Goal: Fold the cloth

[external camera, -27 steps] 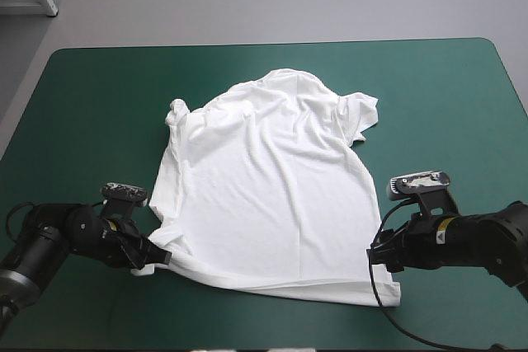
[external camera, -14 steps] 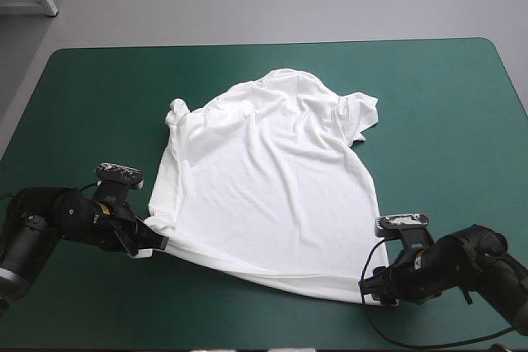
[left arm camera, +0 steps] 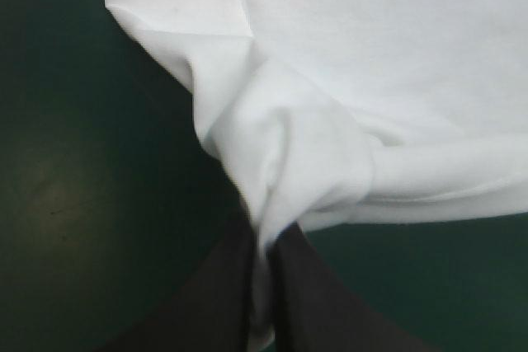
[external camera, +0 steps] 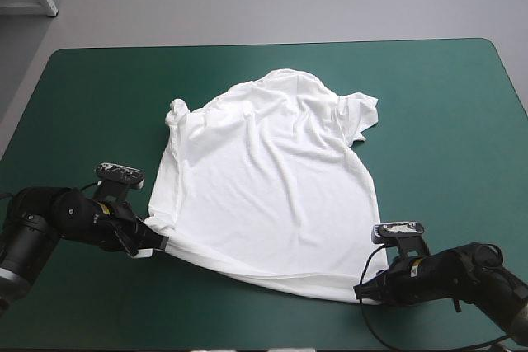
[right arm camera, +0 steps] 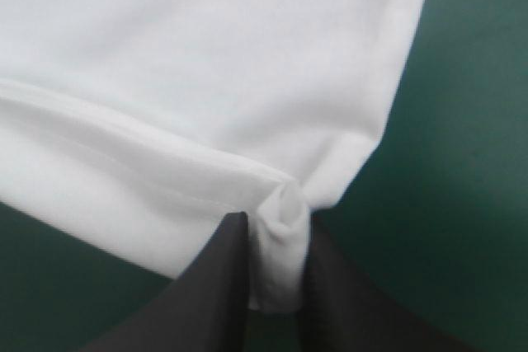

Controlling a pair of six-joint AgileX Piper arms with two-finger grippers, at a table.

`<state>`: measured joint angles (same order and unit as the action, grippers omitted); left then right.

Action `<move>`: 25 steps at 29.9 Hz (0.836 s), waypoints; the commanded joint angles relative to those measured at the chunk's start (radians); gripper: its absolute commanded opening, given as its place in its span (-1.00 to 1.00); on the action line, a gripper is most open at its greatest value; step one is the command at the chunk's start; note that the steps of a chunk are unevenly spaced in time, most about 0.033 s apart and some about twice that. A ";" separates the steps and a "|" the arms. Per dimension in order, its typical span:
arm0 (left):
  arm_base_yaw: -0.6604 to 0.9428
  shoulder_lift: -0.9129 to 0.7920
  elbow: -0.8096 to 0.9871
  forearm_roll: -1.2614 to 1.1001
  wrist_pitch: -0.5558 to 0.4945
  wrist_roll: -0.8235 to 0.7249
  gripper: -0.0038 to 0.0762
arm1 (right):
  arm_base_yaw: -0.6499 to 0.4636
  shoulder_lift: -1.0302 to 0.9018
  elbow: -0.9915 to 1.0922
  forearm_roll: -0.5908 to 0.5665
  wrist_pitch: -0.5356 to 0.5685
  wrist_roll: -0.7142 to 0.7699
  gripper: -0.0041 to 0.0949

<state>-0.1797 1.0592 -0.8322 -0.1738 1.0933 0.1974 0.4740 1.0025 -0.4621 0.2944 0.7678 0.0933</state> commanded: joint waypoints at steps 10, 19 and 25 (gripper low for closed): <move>-0.002 -0.017 -0.058 -0.011 -0.278 -0.001 -0.86 | 0.003 -0.003 -0.166 -0.177 -0.363 -0.078 -0.95; -0.002 -0.004 -0.412 -0.015 -0.385 0.052 -0.86 | 0.001 0.068 -0.685 -0.328 -0.364 -0.084 -0.95; -0.002 0.031 -0.759 -0.010 -0.402 0.149 -0.86 | 0.001 0.146 -1.121 -0.363 -0.328 -0.135 -0.95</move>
<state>-0.1797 1.0944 -1.4361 -0.1738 0.7801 0.3040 0.4740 1.1406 -1.3836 -0.0381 0.4981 -0.0156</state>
